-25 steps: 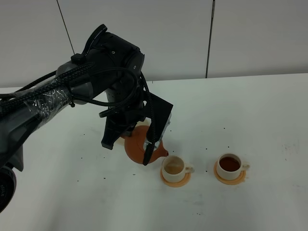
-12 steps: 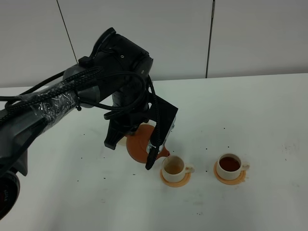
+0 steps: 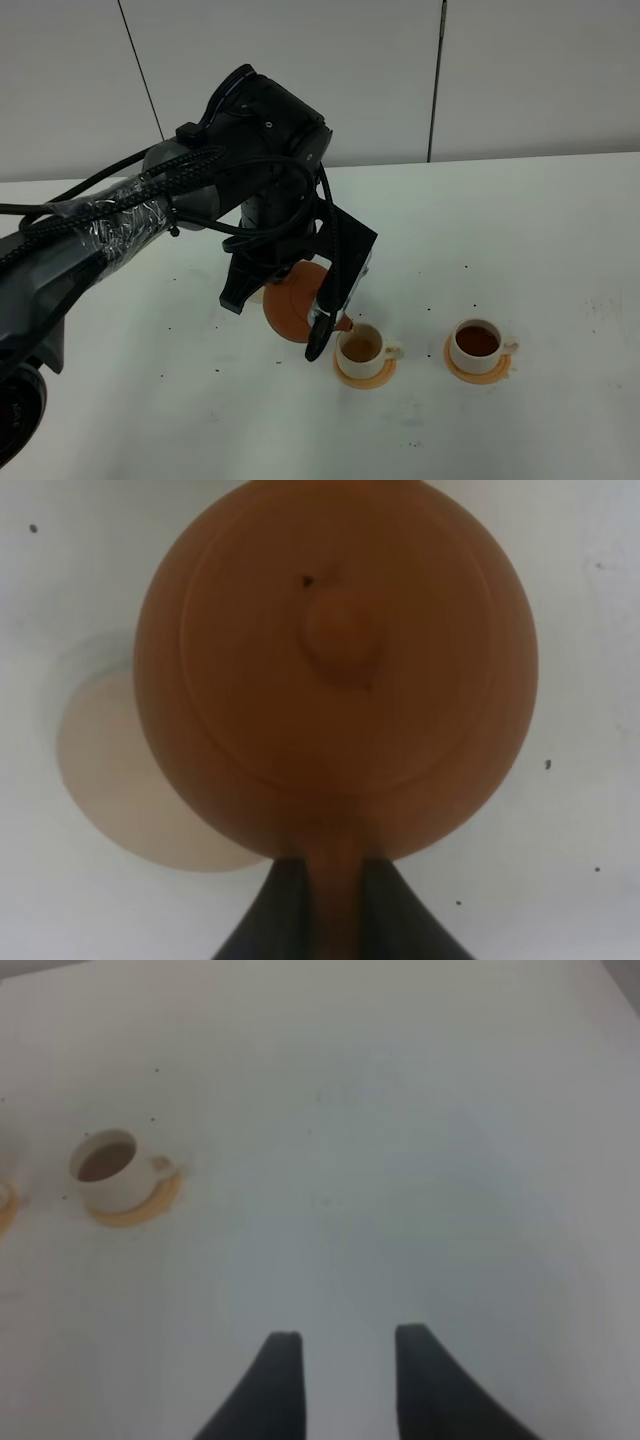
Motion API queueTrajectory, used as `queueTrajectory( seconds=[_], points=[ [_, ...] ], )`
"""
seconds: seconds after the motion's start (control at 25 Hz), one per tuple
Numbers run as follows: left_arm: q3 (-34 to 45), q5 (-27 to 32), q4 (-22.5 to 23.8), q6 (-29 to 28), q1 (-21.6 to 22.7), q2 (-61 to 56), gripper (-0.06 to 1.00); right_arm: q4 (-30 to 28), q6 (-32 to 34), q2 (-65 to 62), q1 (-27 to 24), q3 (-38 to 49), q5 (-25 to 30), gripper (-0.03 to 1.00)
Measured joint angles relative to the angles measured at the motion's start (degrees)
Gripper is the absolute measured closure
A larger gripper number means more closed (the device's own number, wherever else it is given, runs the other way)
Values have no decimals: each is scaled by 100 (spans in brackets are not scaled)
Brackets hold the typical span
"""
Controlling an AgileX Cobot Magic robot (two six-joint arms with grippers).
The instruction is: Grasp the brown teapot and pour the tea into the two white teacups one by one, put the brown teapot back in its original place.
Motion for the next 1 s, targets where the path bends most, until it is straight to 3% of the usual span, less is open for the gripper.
queueTrajectory(
  seconds=[1.0],
  points=[
    [0, 73, 222, -64, -6, 0, 77, 0, 0, 0, 0, 0, 0, 74]
  ],
)
